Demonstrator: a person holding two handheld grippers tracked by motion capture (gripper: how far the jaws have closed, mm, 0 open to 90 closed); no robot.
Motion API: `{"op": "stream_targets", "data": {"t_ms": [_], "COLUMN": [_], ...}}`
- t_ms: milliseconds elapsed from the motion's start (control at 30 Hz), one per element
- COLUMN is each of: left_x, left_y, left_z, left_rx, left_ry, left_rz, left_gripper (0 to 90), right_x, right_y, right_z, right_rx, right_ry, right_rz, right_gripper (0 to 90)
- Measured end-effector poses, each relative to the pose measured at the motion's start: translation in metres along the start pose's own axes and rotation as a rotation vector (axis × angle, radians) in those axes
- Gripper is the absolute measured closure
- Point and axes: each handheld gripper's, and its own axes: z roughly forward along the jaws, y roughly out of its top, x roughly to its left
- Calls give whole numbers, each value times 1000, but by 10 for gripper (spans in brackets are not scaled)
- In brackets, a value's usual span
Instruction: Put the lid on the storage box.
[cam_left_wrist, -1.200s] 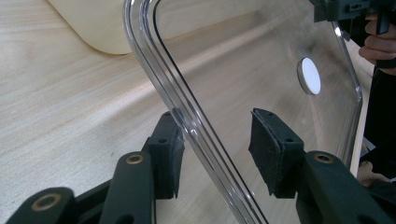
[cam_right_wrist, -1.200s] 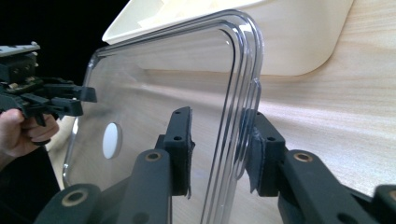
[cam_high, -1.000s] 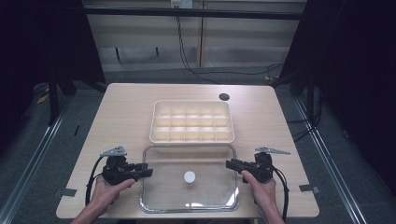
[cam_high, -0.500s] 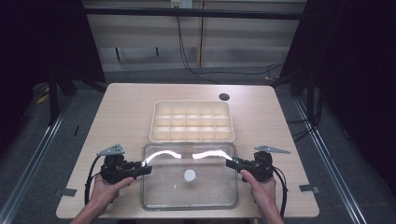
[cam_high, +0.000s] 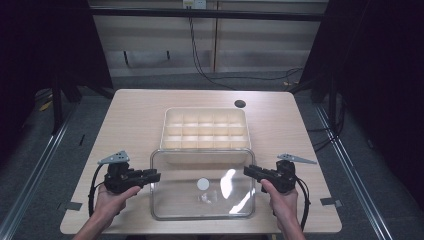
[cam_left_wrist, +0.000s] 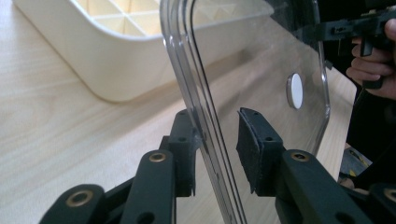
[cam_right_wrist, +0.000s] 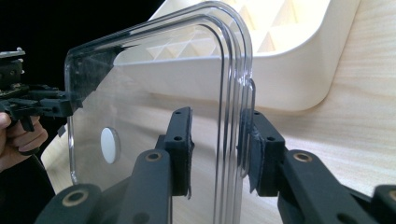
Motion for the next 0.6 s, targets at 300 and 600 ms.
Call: {"op": "stream_targets", "data": {"t_ms": [300,600], "left_x": [-7,-13], "left_y": [11,17], "left_z": [-5,-7], "left_rx": [-33,-57], "left_ry": [-26,-18], "left_rz": [43,39], "left_gripper": [727,734], "right_x": [6,9], "right_y": [6,16], "right_z": [-11,-13], "right_rx": [-44,-48], "right_ry": [-10,-31], "right_rz": [-26,-53], "right_gripper": [657,643]}}
